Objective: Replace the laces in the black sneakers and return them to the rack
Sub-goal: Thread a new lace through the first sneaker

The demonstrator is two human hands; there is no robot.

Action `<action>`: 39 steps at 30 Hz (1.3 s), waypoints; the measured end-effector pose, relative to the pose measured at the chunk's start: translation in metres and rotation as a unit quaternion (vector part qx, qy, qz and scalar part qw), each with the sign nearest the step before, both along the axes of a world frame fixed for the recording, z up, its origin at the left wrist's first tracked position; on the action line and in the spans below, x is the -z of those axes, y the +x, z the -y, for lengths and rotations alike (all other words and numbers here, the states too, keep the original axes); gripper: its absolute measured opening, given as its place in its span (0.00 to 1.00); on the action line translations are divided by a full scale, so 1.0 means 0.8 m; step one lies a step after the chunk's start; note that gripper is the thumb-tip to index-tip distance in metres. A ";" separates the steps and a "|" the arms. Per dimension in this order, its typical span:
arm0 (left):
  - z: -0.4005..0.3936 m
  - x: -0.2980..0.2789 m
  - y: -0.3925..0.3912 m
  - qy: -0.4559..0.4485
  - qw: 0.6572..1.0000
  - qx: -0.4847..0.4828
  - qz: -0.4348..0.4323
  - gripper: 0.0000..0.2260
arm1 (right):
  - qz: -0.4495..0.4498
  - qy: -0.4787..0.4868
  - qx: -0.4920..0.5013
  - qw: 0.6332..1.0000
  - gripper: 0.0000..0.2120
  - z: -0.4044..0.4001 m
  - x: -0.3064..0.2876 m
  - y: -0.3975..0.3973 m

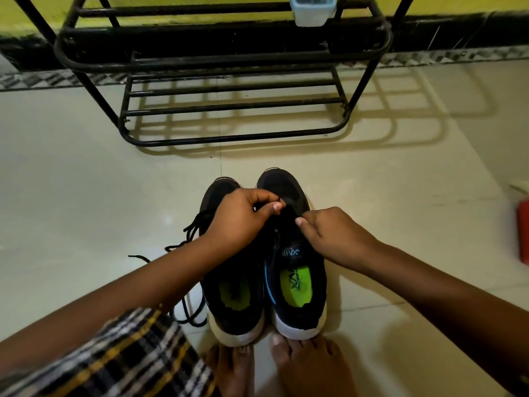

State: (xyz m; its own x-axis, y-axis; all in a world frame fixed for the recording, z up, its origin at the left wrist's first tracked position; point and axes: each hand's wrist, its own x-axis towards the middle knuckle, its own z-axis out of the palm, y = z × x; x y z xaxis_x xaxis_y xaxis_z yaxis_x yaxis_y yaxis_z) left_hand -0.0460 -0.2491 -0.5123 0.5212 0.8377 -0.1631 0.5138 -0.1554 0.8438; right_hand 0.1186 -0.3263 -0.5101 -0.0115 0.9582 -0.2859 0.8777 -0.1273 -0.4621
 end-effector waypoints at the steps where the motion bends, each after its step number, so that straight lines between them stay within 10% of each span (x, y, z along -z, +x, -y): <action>1: -0.001 -0.001 0.000 0.011 1.000 0.002 -0.011 0.05 | -0.004 0.007 -0.002 1.000 0.19 0.000 -0.001 -0.001; 39: -0.004 -0.010 0.011 0.064 0.991 0.056 -0.103 0.03 | -0.108 0.052 -0.015 0.993 0.22 0.006 -0.005 0.001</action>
